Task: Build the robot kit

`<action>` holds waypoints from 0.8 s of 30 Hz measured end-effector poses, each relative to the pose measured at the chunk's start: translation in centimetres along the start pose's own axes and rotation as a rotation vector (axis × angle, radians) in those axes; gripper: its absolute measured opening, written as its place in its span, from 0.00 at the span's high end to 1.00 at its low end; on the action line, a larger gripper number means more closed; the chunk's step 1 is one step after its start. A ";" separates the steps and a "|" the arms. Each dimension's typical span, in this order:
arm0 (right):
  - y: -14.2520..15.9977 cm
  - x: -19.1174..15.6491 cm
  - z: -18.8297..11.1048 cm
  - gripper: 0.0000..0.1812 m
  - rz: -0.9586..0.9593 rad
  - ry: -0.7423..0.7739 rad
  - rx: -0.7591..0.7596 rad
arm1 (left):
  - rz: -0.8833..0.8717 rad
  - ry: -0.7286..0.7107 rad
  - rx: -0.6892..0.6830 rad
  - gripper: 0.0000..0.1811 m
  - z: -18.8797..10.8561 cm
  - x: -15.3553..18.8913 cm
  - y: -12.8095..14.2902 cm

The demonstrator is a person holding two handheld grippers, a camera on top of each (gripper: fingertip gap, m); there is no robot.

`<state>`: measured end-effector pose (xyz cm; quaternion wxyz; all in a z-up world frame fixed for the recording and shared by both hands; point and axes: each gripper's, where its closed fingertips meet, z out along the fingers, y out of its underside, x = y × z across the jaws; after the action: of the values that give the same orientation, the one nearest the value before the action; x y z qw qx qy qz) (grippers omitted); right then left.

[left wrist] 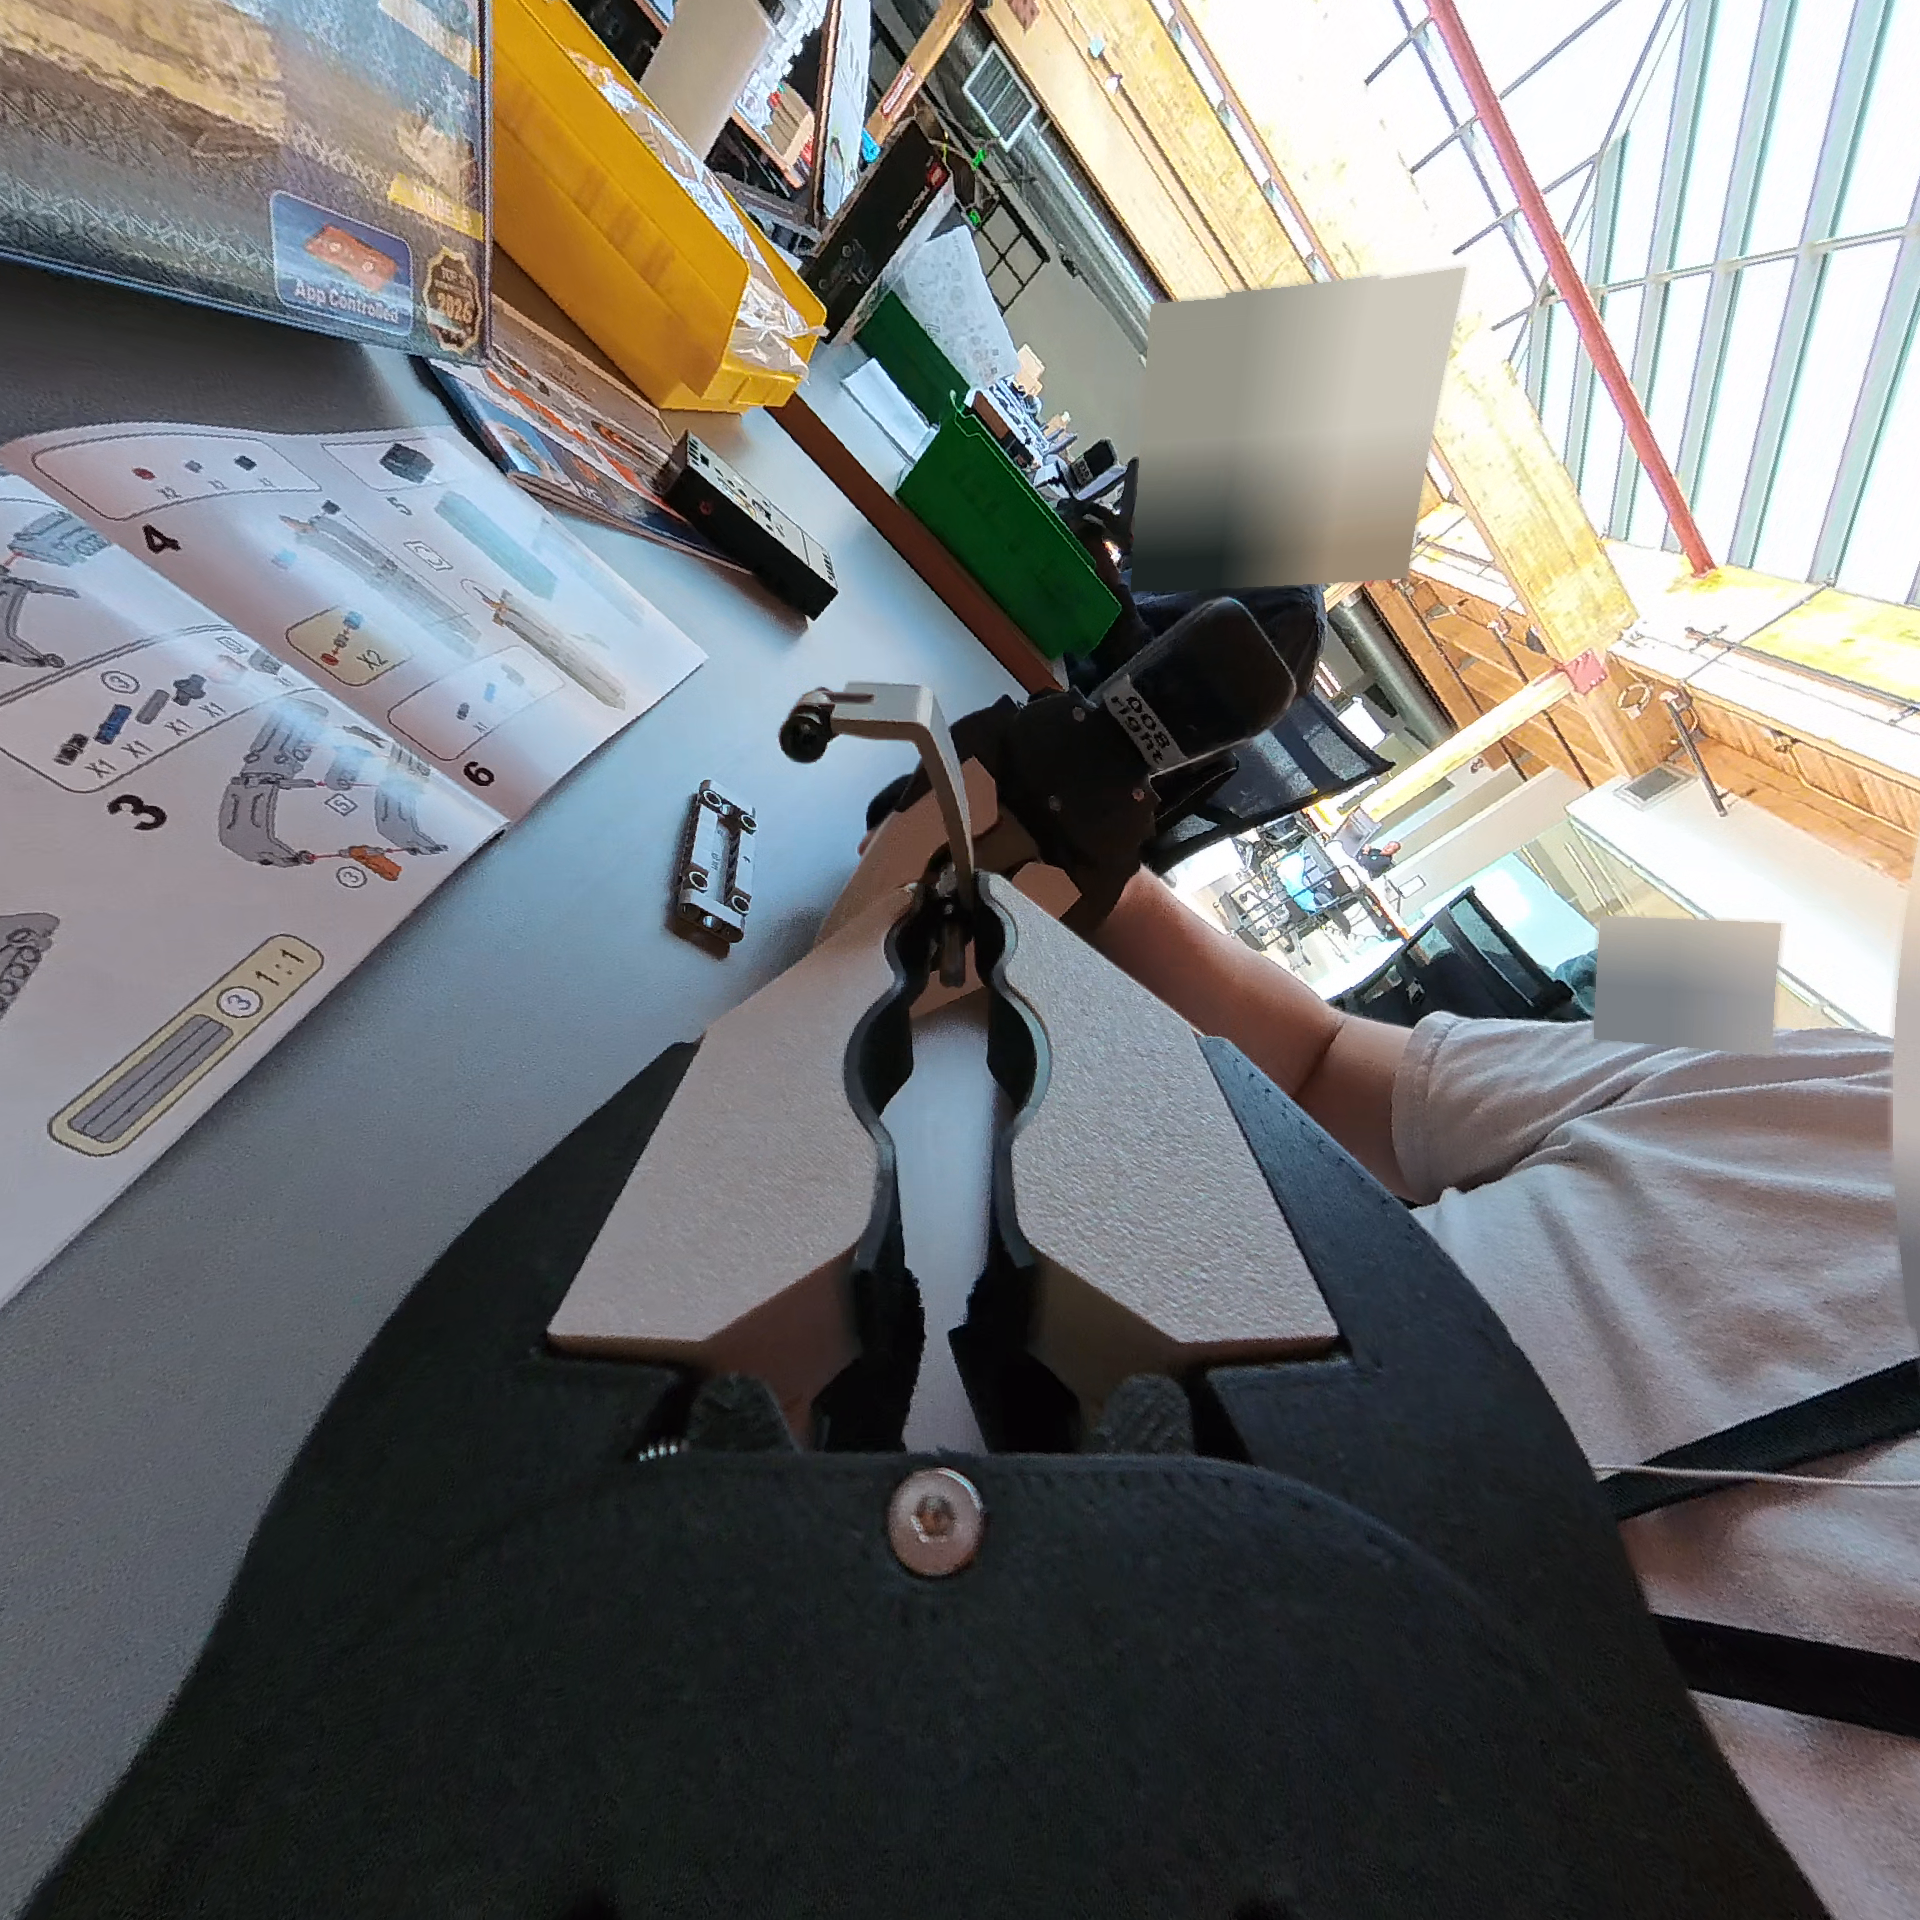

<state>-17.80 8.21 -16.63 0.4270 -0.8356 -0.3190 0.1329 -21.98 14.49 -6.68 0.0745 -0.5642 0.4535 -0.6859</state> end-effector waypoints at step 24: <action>-0.6 -1.6 0.4 0.93 -0.071 -0.569 -0.282 | -0.003 0.021 -0.053 0.97 0.6 0.4 0.9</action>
<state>-19.47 7.68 -16.48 0.2050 -0.8041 -0.4698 0.3010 -21.97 13.34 -7.04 0.0538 -0.5593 0.4714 -0.6798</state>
